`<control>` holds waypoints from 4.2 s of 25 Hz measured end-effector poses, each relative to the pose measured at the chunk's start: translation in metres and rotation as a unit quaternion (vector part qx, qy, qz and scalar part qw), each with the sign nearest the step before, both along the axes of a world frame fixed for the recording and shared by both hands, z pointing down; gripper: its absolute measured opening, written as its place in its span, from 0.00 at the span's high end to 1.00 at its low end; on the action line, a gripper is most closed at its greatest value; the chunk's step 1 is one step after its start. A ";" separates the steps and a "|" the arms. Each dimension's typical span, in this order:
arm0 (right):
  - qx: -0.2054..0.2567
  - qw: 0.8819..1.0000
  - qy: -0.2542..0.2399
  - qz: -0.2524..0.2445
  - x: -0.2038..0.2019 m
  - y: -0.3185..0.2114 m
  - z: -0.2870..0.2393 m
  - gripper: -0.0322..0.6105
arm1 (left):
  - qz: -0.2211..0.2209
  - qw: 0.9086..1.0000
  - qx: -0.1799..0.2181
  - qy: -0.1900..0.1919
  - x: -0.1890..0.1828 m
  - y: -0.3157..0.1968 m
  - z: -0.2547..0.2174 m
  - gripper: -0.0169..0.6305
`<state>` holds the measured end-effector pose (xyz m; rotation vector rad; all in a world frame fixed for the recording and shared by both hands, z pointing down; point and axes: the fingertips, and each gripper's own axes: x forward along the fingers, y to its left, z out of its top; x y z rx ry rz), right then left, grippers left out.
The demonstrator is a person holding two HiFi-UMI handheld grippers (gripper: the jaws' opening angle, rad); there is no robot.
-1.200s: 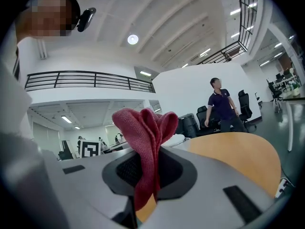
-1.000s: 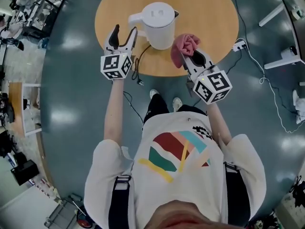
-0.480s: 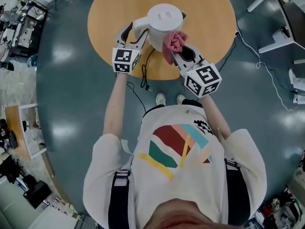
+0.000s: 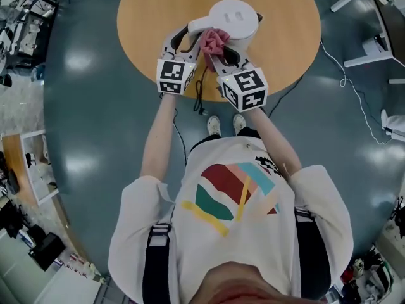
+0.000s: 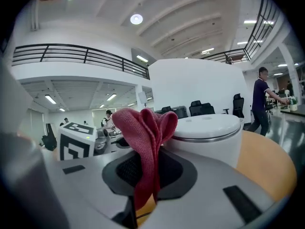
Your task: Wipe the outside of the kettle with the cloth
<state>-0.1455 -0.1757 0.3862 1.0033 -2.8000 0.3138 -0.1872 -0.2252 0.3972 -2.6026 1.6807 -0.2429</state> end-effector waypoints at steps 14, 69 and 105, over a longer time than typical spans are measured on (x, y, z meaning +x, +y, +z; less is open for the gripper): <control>0.007 0.998 0.026 0.062 0.013 -0.013 0.010 0.88 | -0.018 1.000 0.010 -0.003 -0.001 0.002 0.005 0.66; 0.015 0.984 -0.020 0.178 0.157 -0.119 0.040 0.88 | -0.033 0.999 0.022 0.001 0.008 -0.005 0.013 0.66; 0.030 0.987 -0.005 0.159 0.009 -0.024 0.146 0.88 | -0.005 0.999 0.041 0.012 -0.001 -0.001 0.015 0.66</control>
